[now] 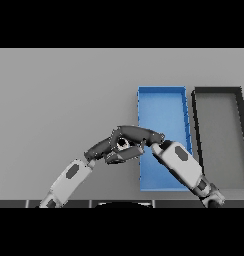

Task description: Pick up the blue pipe and place it into the blue bin.

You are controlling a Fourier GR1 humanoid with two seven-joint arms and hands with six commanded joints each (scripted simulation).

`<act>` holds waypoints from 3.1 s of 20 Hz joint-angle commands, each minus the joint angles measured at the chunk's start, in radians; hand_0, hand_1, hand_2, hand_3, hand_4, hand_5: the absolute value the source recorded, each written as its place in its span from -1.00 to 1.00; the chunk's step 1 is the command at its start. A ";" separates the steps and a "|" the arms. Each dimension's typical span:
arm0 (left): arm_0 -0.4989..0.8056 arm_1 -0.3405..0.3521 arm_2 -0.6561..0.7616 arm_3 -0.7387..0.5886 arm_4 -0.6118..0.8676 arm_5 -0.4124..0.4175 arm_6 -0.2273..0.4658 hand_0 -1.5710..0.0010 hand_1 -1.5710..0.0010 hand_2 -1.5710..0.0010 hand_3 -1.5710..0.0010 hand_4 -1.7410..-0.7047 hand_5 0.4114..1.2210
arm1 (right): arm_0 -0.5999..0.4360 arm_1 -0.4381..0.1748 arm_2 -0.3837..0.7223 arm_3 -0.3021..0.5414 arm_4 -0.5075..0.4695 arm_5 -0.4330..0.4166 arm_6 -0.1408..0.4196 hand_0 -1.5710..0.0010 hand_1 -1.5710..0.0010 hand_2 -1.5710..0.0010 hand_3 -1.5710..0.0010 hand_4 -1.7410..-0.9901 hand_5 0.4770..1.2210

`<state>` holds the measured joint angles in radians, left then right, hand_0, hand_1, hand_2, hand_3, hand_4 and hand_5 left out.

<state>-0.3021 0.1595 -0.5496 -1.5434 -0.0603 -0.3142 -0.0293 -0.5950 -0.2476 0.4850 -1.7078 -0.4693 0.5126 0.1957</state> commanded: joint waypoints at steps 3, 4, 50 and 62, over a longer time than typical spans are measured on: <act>0.005 0.009 0.005 0.002 -0.026 0.003 -0.024 0.61 0.64 0.67 0.64 0.35 0.50 | -0.002 -0.004 -0.003 -0.009 -0.023 0.001 0.019 -0.99 -0.99 -0.99 -0.99 -0.34 0.97; 0.008 0.017 0.010 0.004 -0.029 0.006 -0.026 0.69 0.71 0.74 0.72 0.43 0.28 | 0.016 -0.003 0.004 -0.008 -0.008 0.008 -0.002 -0.99 -0.99 -0.99 -0.99 -0.34 0.98; 0.036 0.009 0.023 -0.008 0.012 0.006 0.098 1.00 1.00 1.00 1.00 0.66 -0.87 | -0.096 -0.159 -0.418 0.467 -0.124 -0.377 0.414 -1.00 -1.00 -1.00 -1.00 -1.00 0.73; 0.037 -0.001 0.022 -0.014 0.018 0.013 0.145 1.00 1.00 1.00 1.00 0.64 -0.90 | -0.145 -0.435 0.238 0.620 -0.576 -0.541 0.414 0.45 0.51 0.54 0.63 0.33 0.62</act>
<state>-0.2653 0.1580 -0.5281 -1.5575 -0.0425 -0.3006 0.1181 -0.7402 -0.6828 0.7234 -1.0878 -1.0454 -0.0246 0.6097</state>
